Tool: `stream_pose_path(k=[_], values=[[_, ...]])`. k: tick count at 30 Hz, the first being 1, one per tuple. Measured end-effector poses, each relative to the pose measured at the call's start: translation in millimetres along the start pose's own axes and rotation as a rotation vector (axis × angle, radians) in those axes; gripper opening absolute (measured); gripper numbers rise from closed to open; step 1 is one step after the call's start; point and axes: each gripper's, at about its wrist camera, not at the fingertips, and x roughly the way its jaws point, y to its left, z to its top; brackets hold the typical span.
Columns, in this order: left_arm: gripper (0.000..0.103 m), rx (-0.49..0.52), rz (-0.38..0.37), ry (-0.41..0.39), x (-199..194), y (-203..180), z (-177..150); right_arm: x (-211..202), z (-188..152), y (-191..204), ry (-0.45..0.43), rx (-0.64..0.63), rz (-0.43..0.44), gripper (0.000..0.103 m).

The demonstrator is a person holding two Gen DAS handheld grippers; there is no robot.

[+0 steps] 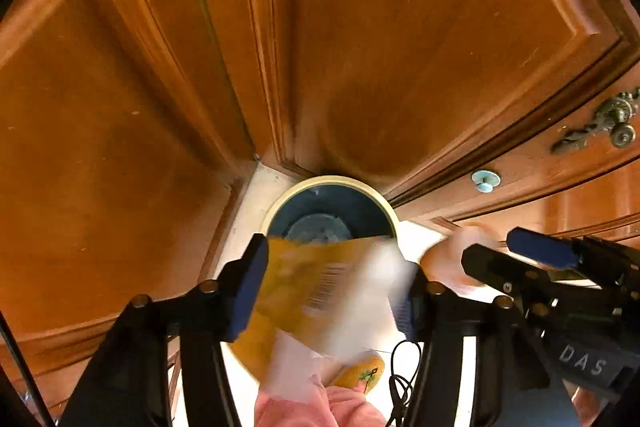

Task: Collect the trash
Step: 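Open both tools to drop the carton and cup into the bin, then move both tools back up to the counter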

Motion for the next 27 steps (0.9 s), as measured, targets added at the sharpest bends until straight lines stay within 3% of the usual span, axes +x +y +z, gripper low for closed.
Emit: stream_pose_path(k=[5, 18, 27], values=[[0.06, -0.002, -0.001, -0.002, 3, 8, 23, 0, 3, -5, 0.014, 0.009, 0.018, 0.051], [0.06, -0.065, -0.007, -0.032, -2, 20, 36, 7, 3, -21, 0.017, 0.012, 0.031, 0.051], [0.065, -0.079, -0.009, -0.002, -42, 22, 26, -45, -6, -8, -0.007, -0.025, 0.065, 0.051]])
